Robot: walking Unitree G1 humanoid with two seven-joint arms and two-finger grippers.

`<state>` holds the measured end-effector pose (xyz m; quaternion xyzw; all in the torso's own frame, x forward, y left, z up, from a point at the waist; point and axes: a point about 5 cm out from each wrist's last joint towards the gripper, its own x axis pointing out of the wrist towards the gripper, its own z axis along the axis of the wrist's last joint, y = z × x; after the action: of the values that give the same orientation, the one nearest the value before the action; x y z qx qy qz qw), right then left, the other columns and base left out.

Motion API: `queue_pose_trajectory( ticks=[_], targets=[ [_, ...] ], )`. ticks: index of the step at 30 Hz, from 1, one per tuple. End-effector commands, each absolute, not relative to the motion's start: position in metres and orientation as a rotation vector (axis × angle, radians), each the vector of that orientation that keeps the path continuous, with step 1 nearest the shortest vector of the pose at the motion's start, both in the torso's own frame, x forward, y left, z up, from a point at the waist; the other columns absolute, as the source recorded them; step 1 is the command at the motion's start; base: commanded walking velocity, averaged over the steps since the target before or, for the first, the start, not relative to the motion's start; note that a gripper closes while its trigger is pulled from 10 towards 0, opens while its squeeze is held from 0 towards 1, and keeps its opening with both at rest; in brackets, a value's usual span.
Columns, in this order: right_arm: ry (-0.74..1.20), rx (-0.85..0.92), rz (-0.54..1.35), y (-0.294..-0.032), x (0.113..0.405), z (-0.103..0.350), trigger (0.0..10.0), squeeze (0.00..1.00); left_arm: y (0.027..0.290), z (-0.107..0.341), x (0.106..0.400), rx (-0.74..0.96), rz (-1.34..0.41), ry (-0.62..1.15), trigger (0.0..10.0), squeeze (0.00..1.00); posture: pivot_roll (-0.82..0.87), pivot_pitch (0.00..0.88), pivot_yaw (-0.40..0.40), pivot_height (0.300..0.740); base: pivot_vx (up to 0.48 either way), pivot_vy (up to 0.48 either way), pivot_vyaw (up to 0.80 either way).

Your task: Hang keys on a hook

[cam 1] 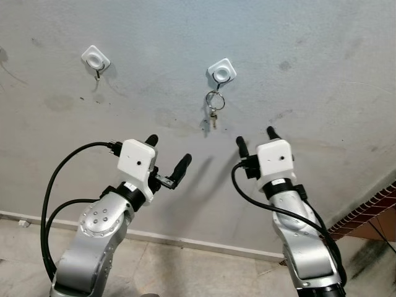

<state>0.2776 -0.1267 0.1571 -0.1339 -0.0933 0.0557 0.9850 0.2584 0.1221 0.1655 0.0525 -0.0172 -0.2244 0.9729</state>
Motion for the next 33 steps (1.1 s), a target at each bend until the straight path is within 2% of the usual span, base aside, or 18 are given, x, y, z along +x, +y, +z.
queue_pose_trajectory(
  ticks=[1, 5, 9, 10, 11, 12, 13, 15, 16, 20, 33],
  targets=[
    [-0.181, -0.254, 0.095, -0.132, 0.275, 0.159, 10.0, 1.00, 0.127, 0.156, 0.259, 0.120, -0.415, -0.002, 10.0, 0.00, 0.21, 0.018, -0.065, 0.740, 0.000, 0.000, 0.00],
    [-0.159, -0.247, 0.078, -0.135, 0.273, 0.158, 10.0, 1.00, 0.132, 0.147, 0.259, 0.106, -0.381, 0.036, 10.0, 0.00, 0.20, 0.011, -0.067, 0.740, 0.000, 0.000, 0.00],
    [-0.129, -0.231, 0.066, -0.137, 0.273, 0.157, 10.0, 1.00, 0.132, 0.146, 0.263, 0.093, -0.357, 0.038, 10.0, 0.00, 0.19, 0.019, -0.066, 0.740, 0.000, 0.000, -0.71],
    [-0.117, -0.223, 0.067, -0.137, 0.273, 0.155, 10.0, 0.66, 0.131, 0.146, 0.265, 0.081, -0.347, 0.041, 10.0, 0.00, 0.19, 0.016, -0.068, 0.740, 0.000, 0.000, -0.80],
    [-0.117, -0.223, 0.067, -0.137, 0.273, 0.155, 10.0, 0.66, 0.131, 0.146, 0.265, 0.081, -0.347, 0.041, 10.0, 0.00, 0.19, 0.016, -0.068, 0.740, 0.000, 0.000, -0.80],
    [-0.108, -0.209, 0.066, -0.138, 0.273, 0.154, 10.0, 0.57, 0.130, 0.145, 0.267, 0.077, -0.342, 0.051, 10.0, 0.00, 0.18, 0.009, -0.069, 0.740, 0.000, 0.000, -0.80],
    [-0.105, -0.200, 0.068, -0.137, 0.275, 0.155, 10.0, 0.23, 0.129, 0.144, 0.267, 0.067, -0.342, 0.060, 10.0, 0.00, 0.18, 0.009, -0.069, 0.740, 0.000, 0.000, -0.80],
    [-0.104, -0.196, 0.069, -0.136, 0.276, 0.155, 10.0, 0.23, 0.129, 0.144, 0.267, 0.063, -0.342, 0.062, 10.0, 0.00, 0.18, 0.009, -0.069, 0.740, 0.000, 0.000, -0.80],
    [-0.104, -0.183, 0.070, -0.135, 0.277, 0.156, 10.0, 0.00, 0.129, 0.143, 0.267, 0.074, -0.337, 0.062, 10.0, 0.00, 0.18, 0.009, -0.071, 0.740, 0.000, 0.000, -0.80],
    [-0.110, -0.158, 0.079, -0.134, 0.280, 0.159, 10.0, 0.00, 0.128, 0.143, 0.268, 0.060, -0.331, 0.059, 10.0, 0.00, 0.17, 0.013, -0.075, 0.740, 0.000, 0.000, -0.80],
    [-0.098, -0.107, 0.107, -0.127, 0.282, 0.158, 10.0, 0.00, 0.127, 0.148, 0.270, 0.018, -0.337, 0.065, 10.0, 0.00, 0.18, 0.019, -0.077, 0.740, 0.000, 0.020, 0.00]
  ],
)
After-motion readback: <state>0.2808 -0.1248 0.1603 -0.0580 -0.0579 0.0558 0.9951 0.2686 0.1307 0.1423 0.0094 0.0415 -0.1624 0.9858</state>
